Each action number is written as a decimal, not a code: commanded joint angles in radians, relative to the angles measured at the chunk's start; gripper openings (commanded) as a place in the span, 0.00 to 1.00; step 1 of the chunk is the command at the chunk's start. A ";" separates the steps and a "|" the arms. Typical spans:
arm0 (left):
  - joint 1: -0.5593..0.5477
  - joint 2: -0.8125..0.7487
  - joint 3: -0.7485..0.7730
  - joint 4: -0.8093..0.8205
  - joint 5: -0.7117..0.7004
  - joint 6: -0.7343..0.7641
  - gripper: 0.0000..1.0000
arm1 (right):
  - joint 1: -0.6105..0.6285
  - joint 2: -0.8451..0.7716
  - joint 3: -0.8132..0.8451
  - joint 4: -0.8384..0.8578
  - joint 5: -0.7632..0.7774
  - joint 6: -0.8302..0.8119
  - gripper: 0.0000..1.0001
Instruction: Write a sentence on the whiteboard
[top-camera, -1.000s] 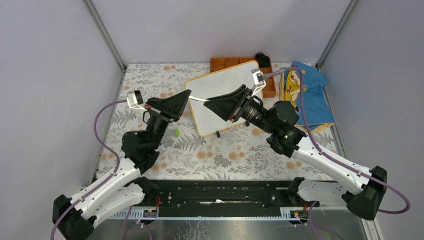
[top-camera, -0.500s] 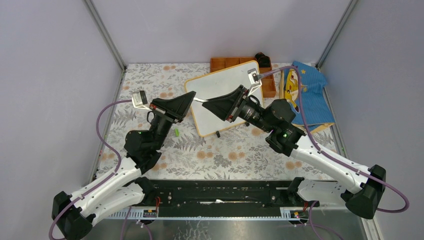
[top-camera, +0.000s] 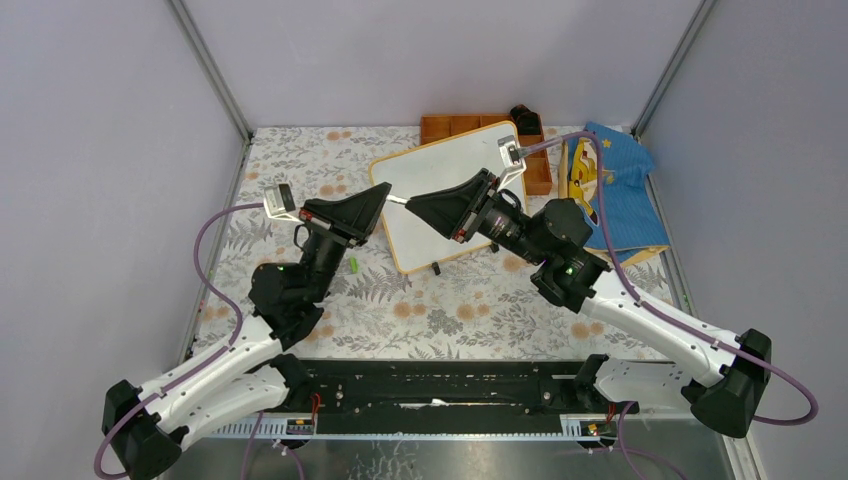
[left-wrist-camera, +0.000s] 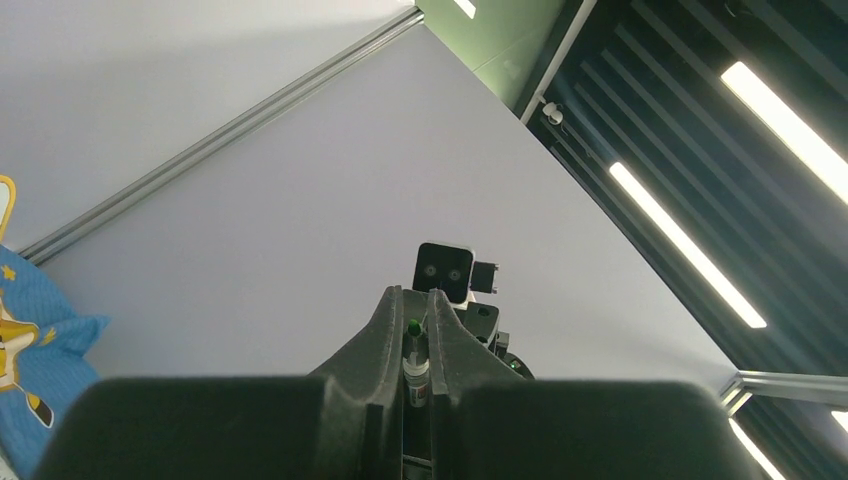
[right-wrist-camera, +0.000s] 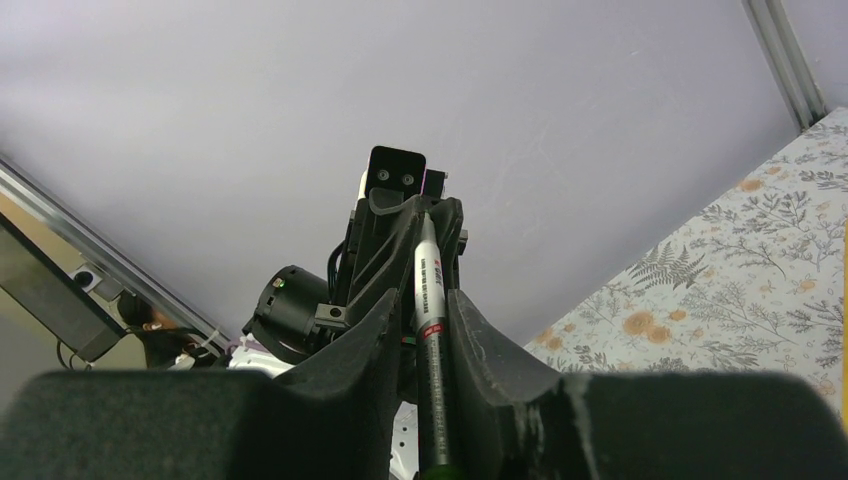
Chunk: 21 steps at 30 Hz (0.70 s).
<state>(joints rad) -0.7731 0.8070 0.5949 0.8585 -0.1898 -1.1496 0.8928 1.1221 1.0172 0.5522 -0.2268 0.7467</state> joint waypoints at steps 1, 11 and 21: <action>-0.013 -0.008 0.003 -0.021 -0.052 0.030 0.00 | -0.003 -0.010 0.005 0.100 0.002 0.012 0.28; -0.024 -0.018 -0.007 -0.032 -0.078 0.030 0.00 | -0.002 -0.010 -0.004 0.101 0.015 0.013 0.30; -0.030 -0.020 -0.012 -0.034 -0.080 0.021 0.00 | -0.002 -0.013 -0.006 0.094 0.021 0.004 0.27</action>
<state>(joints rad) -0.7971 0.7952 0.5934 0.8360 -0.2302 -1.1496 0.8928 1.1233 1.0031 0.5739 -0.2188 0.7494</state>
